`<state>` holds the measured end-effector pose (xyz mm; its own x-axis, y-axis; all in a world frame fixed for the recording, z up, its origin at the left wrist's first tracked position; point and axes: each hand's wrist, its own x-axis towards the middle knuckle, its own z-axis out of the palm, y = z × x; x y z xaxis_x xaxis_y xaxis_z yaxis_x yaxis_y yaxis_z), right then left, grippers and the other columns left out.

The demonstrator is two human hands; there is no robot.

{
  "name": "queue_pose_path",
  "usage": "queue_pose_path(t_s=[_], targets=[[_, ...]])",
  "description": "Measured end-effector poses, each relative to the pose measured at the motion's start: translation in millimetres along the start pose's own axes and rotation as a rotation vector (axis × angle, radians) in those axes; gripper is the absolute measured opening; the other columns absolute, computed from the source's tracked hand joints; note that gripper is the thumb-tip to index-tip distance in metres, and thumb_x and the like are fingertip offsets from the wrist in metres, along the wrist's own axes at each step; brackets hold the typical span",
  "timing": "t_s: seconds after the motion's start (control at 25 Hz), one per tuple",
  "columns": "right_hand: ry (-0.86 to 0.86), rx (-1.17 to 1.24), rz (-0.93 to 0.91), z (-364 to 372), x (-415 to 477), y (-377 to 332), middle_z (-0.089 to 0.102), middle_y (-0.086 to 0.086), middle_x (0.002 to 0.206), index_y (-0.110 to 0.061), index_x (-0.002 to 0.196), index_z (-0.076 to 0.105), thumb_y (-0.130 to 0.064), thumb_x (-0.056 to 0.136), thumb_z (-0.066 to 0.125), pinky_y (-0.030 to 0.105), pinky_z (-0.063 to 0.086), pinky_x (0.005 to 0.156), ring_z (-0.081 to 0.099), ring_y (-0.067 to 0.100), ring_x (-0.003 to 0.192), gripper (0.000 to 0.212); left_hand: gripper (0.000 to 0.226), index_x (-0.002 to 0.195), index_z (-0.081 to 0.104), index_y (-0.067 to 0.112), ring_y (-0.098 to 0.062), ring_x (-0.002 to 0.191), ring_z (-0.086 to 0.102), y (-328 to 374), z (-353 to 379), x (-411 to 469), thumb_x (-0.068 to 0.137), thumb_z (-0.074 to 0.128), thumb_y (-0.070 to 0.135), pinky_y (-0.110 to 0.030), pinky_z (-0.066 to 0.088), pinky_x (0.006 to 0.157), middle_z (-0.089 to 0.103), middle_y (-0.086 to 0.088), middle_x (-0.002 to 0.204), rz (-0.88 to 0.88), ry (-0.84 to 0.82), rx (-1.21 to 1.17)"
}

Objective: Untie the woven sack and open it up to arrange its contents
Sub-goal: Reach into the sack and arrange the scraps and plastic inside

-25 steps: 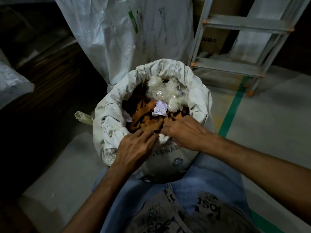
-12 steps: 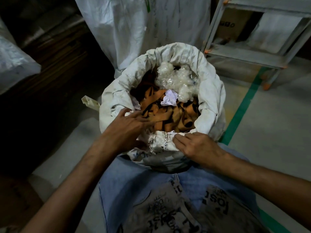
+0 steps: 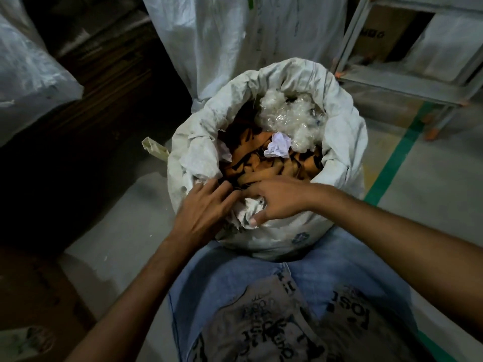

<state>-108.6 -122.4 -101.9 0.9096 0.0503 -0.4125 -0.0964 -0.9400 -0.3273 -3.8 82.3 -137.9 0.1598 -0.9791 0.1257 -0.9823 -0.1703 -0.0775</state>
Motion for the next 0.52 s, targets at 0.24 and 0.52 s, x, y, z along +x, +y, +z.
queue_pose_path(t_s=[0.24,0.52], targets=[[0.441,-0.265,0.041,70.5,-1.7,-28.8,0.066,0.005,0.094,-0.016,0.101,0.064,-0.027,0.070,0.077,0.029,0.031,0.055,0.063,0.026,0.083,0.036,0.063,0.139,0.054,0.026,-0.029,0.128,0.047,-19.5,-31.5,10.8,0.088,0.051,0.063,-0.047,0.042,0.098,0.050,-0.006,0.142,-0.724,0.149,-0.334],[0.656,-0.411,0.047,95.4,-3.3,-38.5,0.064,0.004,0.084,-0.016,0.090,0.066,-0.002,0.063,0.077,0.030,0.031,0.050,0.059,0.022,0.079,0.032,0.035,0.109,0.062,0.003,-0.037,0.099,0.063,-27.3,-3.2,69.1,0.096,0.056,0.035,-0.036,0.037,0.072,0.068,-0.017,0.105,-0.970,-0.017,-0.348]])
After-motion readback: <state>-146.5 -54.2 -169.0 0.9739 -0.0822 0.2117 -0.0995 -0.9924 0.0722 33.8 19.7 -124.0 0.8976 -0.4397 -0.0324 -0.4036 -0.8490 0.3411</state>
